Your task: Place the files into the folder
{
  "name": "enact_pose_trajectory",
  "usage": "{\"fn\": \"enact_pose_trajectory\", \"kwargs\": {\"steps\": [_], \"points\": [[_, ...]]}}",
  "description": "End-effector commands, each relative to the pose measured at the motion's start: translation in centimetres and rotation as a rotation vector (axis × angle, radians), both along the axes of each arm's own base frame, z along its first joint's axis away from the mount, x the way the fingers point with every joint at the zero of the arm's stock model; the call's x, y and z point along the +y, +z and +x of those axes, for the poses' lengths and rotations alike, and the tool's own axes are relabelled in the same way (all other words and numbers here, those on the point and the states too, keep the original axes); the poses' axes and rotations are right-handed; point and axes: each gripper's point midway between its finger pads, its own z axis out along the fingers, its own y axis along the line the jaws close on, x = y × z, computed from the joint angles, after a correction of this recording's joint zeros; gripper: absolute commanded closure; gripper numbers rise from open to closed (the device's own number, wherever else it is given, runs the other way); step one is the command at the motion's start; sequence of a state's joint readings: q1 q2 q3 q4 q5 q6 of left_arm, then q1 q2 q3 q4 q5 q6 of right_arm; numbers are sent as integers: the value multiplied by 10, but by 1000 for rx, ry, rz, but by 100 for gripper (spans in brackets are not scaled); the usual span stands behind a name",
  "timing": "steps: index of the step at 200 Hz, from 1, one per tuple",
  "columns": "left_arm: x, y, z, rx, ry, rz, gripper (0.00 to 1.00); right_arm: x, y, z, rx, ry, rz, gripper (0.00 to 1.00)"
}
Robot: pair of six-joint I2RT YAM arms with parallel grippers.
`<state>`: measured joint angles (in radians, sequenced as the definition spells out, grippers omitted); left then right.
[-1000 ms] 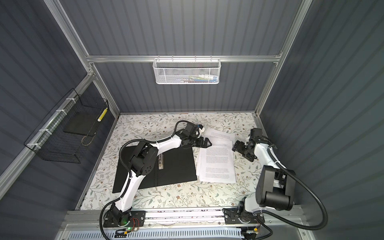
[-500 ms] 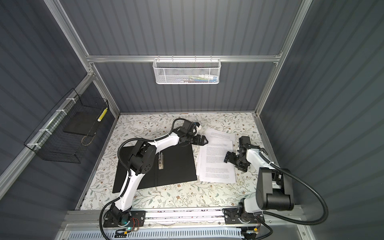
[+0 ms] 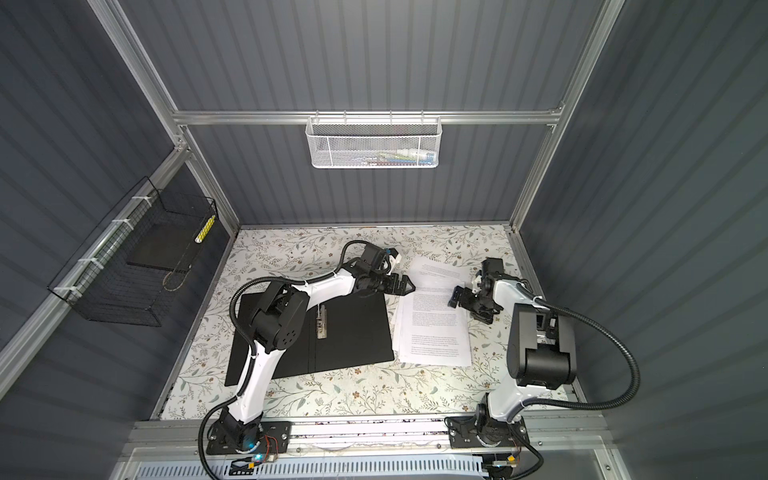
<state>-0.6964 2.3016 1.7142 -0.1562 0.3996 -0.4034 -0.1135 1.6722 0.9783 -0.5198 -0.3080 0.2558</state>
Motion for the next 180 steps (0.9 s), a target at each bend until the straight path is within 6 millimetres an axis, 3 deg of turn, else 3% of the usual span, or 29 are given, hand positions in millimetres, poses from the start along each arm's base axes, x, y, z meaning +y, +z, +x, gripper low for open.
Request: {"fn": "enact_pose_trajectory", "kwargs": {"steps": [1,32,102,180], "points": [[1,-24,-25,89,-31,45,1,0,1,6,-11,14,10,2],[-3,-33,-37,107,-48,60,1,-3,-9,6,12,10,13,2],[-1,-46,-48,139,-51,74,1,16,-14,4,19,29,132,4],[-3,-42,-58,159,-55,43,1,34,-12,7,-5,19,286,5]]}}
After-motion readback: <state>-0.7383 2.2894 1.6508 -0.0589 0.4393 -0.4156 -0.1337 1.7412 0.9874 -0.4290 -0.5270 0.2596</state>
